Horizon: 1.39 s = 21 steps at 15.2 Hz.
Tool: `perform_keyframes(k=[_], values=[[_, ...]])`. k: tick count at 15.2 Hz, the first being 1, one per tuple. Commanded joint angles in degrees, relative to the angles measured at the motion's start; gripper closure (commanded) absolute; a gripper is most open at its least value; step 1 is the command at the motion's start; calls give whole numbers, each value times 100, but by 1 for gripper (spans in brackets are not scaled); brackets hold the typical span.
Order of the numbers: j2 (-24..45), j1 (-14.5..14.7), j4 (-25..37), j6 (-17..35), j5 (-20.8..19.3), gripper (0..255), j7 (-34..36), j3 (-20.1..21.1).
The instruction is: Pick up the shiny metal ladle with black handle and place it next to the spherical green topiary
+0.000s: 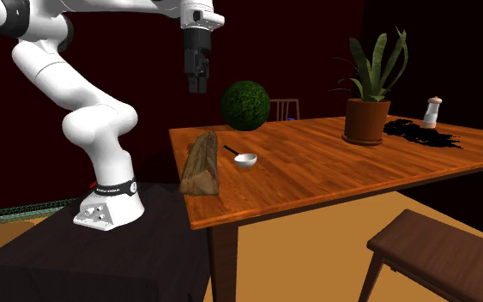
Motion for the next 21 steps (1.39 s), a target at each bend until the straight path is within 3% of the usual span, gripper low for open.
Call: perform_keyframes(k=[1,11,21], values=[[0,0,0,0,0,0,0,0],[237,-309,-1117,1343,1378,0,3076,1230],[1766,-733,-1252,3357,2461,0,5987,2628]])
